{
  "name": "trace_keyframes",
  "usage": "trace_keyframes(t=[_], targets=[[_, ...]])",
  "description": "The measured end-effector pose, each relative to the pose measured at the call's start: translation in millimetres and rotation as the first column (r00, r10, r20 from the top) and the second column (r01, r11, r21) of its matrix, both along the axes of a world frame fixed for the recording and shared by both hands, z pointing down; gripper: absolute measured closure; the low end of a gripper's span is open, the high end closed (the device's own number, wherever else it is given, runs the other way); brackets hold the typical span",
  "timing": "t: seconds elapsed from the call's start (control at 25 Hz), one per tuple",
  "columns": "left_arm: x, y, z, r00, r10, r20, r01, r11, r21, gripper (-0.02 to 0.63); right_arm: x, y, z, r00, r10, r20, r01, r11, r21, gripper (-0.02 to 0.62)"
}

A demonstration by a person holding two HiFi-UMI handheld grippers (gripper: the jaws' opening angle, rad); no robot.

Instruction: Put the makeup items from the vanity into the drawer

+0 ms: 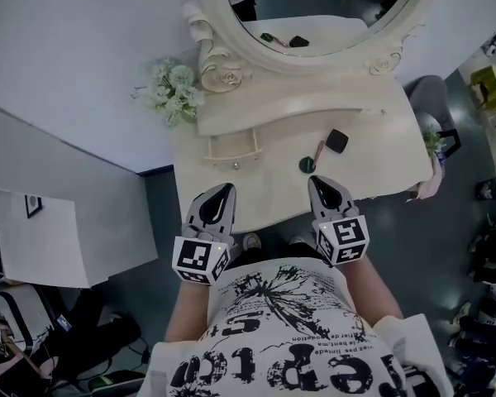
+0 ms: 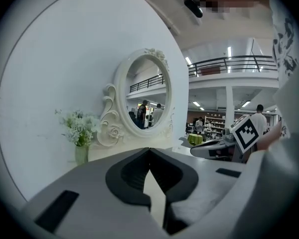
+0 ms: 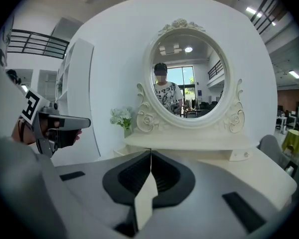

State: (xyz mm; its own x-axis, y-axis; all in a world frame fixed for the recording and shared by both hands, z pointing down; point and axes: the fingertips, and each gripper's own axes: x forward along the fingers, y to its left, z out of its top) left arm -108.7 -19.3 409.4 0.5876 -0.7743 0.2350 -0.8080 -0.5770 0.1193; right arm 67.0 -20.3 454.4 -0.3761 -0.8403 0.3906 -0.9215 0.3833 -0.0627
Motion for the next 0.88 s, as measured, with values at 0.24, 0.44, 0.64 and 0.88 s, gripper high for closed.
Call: trace_keyframes(t=[0.24, 0.44, 0.64, 0.88], targets=[[9, -29, 29, 1.0, 0.008, -0.007, -0.009, 0.997, -0.077, 0.586, 16, -27, 49, 0.997, -0.001, -0.075, -0.012, 0.985, -0.173, 0.577], [17, -46, 54, 1.0, 0.012, -0.002, -0.012, 0.989, -0.146, 0.586, 29, -37, 109, 0.988, -0.042, -0.151, -0.014, 0.936, -0.35, 0.575], [20, -59, 79, 1.0, 0.009, 0.007, -0.007, 0.98, -0.198, 0.586, 30, -46, 160, 0.974, -0.119, -0.194, 0.015, 0.883, -0.469, 0.464], [21, -61, 93, 1.0, -0.014, 0.016, 0.017, 0.97, -0.241, 0.586, 31, -50, 192, 0.959, -0.146, -0.243, -0.007, 0.846, -0.534, 0.443]])
